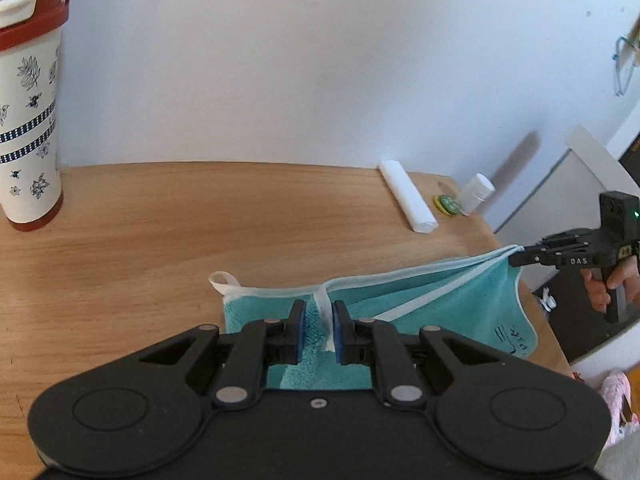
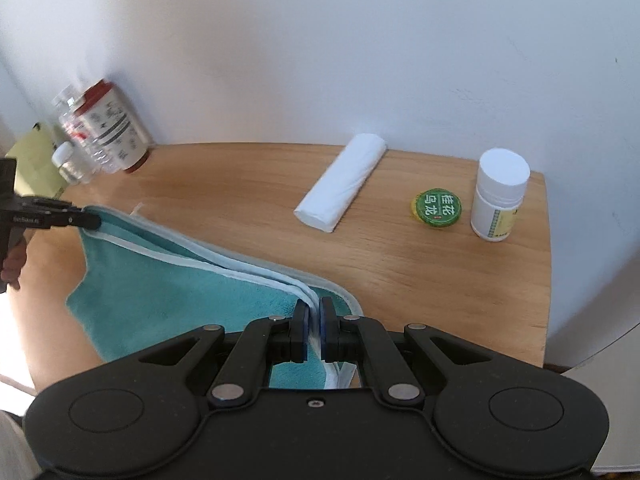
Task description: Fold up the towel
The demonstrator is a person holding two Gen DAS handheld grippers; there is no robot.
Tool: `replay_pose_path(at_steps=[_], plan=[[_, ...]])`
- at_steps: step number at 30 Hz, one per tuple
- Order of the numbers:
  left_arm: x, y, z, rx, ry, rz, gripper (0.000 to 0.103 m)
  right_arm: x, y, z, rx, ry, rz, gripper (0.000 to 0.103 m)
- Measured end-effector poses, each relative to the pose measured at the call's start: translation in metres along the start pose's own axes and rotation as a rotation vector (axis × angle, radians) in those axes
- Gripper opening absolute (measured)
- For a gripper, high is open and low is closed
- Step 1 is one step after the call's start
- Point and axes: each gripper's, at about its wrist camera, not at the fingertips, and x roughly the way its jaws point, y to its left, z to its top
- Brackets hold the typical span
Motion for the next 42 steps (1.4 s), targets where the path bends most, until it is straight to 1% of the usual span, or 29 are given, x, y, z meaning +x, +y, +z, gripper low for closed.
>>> replay_pose_path(at_steps=[5, 8, 10, 11, 12, 13, 16, 17, 18, 19, 20, 21, 23, 24, 26, 27, 28, 29, 30, 31, 35, 36, 38, 40, 42], plan=[[0.012, 0.012, 0.002, -0.022, 0.016, 0.052, 0.014, 0.014, 0.0, 0.001, 0.015, 0.025, -0.018, 0.005], [0.015, 0.017, 0.004, -0.034, 0.016, 0.097, 0.018, 0.022, 0.0, 0.002, 0.02, 0.042, -0.056, 0.007], [0.015, 0.021, 0.006, -0.048, 0.012, 0.122, 0.018, 0.027, 0.002, 0.001, 0.016, 0.038, -0.104, 0.011], [0.014, 0.023, 0.006, -0.052, 0.013, 0.126, 0.026, 0.028, 0.002, 0.001, 0.014, 0.046, -0.123, 0.011], [0.013, 0.023, 0.007, -0.052, 0.018, 0.139, 0.041, 0.029, 0.002, 0.002, 0.011, 0.055, -0.141, 0.015], [0.011, 0.021, 0.009, -0.034, 0.023, 0.159, 0.045, 0.03, 0.003, 0.002, 0.009, 0.064, -0.159, 0.017], [0.003, 0.009, 0.012, 0.045, 0.046, 0.197, 0.056, 0.019, 0.007, 0.004, -0.007, 0.052, -0.19, 0.022], [0.001, 0.004, 0.013, 0.066, 0.054, 0.209, 0.063, 0.012, 0.011, 0.005, -0.016, 0.041, -0.212, 0.028], [-0.003, -0.004, 0.013, 0.103, 0.066, 0.216, 0.07, 0.011, 0.013, 0.005, -0.018, 0.04, -0.214, 0.03], [-0.005, -0.009, 0.012, 0.125, 0.072, 0.218, 0.074, 0.008, 0.018, 0.005, -0.025, 0.035, -0.209, 0.03], [-0.008, -0.018, 0.011, 0.159, 0.074, 0.224, 0.081, 0.003, 0.024, 0.004, -0.034, 0.03, -0.203, 0.031], [-0.012, -0.029, 0.008, 0.2, 0.079, 0.229, 0.083, -0.001, 0.029, 0.004, -0.043, 0.025, -0.198, 0.031], [-0.013, -0.041, 0.004, 0.228, 0.094, 0.233, 0.083, -0.002, 0.046, 0.003, -0.08, 0.03, -0.176, 0.031], [-0.012, -0.046, 0.002, 0.236, 0.102, 0.232, 0.083, 0.001, 0.064, -0.001, -0.134, 0.028, -0.171, 0.031], [-0.008, -0.057, -0.006, 0.249, 0.116, 0.273, 0.083, 0.003, 0.076, -0.001, -0.172, 0.027, -0.172, 0.031], [-0.004, -0.061, -0.011, 0.244, 0.115, 0.31, 0.082, 0.006, 0.083, -0.002, -0.174, 0.026, -0.161, 0.031], [0.001, -0.062, -0.014, 0.233, 0.113, 0.339, 0.082, 0.012, 0.09, -0.005, -0.159, 0.037, -0.121, 0.031], [0.005, -0.062, -0.017, 0.219, 0.11, 0.361, 0.082, 0.019, 0.096, -0.008, -0.158, 0.051, -0.107, 0.031], [0.009, -0.06, -0.018, 0.202, 0.109, 0.383, 0.082, 0.02, 0.098, -0.009, -0.161, 0.054, -0.111, 0.031], [0.015, -0.058, -0.018, 0.182, 0.11, 0.41, 0.082, 0.024, 0.101, -0.012, -0.169, 0.058, -0.136, 0.031], [0.028, -0.04, -0.015, 0.129, 0.105, 0.502, 0.08, 0.033, 0.096, -0.019, -0.13, 0.099, -0.187, 0.031], [0.03, -0.031, -0.013, 0.099, 0.107, 0.525, 0.08, 0.033, 0.093, -0.021, -0.126, 0.103, -0.195, 0.031], [0.033, -0.015, -0.011, 0.042, 0.112, 0.566, 0.08, 0.032, 0.086, -0.026, -0.098, 0.09, -0.184, 0.031], [0.036, -0.007, -0.011, 0.018, 0.111, 0.587, 0.08, 0.03, 0.081, -0.032, -0.077, 0.068, -0.173, 0.031], [0.037, -0.004, -0.01, 0.019, 0.095, 0.581, 0.08, 0.031, 0.085, -0.033, -0.099, 0.069, -0.189, 0.031]])
